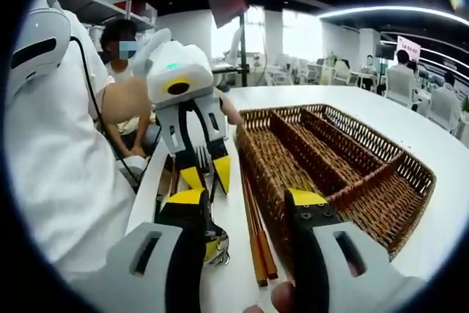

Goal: Arrange the knives, forks, and spoons in their matching storage slots by inserting each utensil handle-first until every utensil is classified and aligned in the correct compartment

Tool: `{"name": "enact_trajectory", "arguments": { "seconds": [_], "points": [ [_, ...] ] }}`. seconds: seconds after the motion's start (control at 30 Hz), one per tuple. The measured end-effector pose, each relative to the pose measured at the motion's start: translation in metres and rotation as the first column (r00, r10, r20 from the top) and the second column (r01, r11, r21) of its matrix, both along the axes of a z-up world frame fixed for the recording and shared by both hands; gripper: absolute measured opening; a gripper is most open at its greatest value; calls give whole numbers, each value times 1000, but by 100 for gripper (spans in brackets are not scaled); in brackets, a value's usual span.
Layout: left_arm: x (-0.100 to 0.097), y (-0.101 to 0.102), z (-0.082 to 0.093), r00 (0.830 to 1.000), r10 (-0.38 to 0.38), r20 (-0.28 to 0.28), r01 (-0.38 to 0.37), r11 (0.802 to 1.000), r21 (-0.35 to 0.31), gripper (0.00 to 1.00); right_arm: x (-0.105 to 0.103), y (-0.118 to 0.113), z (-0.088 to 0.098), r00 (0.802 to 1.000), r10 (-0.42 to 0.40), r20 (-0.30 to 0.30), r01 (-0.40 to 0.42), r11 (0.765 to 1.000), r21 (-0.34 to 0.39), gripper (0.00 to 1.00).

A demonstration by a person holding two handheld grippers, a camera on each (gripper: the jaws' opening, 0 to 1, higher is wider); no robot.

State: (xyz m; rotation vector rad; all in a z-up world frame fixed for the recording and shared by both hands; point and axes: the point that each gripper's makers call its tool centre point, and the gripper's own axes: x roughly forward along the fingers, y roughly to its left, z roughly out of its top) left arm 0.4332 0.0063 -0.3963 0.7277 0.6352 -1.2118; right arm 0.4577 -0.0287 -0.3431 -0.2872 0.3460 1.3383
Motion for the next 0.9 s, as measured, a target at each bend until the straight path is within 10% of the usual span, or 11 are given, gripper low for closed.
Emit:
{"name": "enact_trajectory", "arguments": {
  "seconds": [0.9],
  "points": [
    [-7, -12, -4, 988, -140, -65, 148, 977, 153, 4, -1, -5, -2, 1000, -6, -2, 6, 1000, 2, 43]
  ]
}}
